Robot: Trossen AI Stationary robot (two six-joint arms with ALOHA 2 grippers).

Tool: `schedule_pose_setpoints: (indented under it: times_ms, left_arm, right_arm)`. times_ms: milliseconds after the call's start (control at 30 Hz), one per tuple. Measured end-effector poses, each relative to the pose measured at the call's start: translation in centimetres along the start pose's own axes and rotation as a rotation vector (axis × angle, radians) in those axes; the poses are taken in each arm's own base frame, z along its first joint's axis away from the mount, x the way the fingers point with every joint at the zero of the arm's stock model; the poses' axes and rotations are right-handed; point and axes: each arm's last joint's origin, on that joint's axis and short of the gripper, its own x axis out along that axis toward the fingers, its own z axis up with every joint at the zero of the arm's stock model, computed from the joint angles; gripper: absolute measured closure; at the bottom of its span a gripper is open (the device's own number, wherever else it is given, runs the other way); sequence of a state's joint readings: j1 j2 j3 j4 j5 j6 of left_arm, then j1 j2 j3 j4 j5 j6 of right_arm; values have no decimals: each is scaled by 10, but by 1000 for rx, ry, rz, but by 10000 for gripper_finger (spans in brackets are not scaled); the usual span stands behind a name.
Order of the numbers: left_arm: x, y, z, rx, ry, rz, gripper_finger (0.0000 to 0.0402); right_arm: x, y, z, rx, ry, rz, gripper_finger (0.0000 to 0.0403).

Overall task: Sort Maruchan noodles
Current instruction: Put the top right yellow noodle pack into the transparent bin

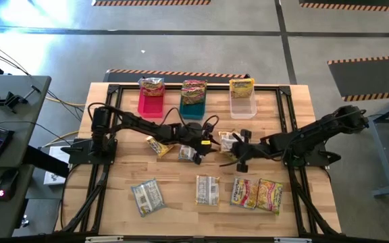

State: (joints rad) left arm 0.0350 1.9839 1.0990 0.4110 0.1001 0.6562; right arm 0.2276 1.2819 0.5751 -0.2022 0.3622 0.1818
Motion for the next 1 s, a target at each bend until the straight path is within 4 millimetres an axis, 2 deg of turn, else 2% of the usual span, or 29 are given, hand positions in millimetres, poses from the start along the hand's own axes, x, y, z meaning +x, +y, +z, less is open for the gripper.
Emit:
schedule_pose_setpoints:
  times_ms: [167, 367, 500, 1000]
  left_arm:
    - [9, -12, -6, -184, 31, -39, 275]
    - [9, -9, -4, -502, 31, 17, 275]
    - [9, -9, -4, -646, 18, 6, 275]
    - [9, -7, -2, -700, -5, 13, 275]
  right_arm:
    - [1, -3, 1, 40, -4, -7, 403]
    - [1, -3, 2, 53, -18, -5, 403]
    - [1, -2, 4, 60, -36, -2, 403]
    - [1, -2, 10, 94, -90, 2, 403]
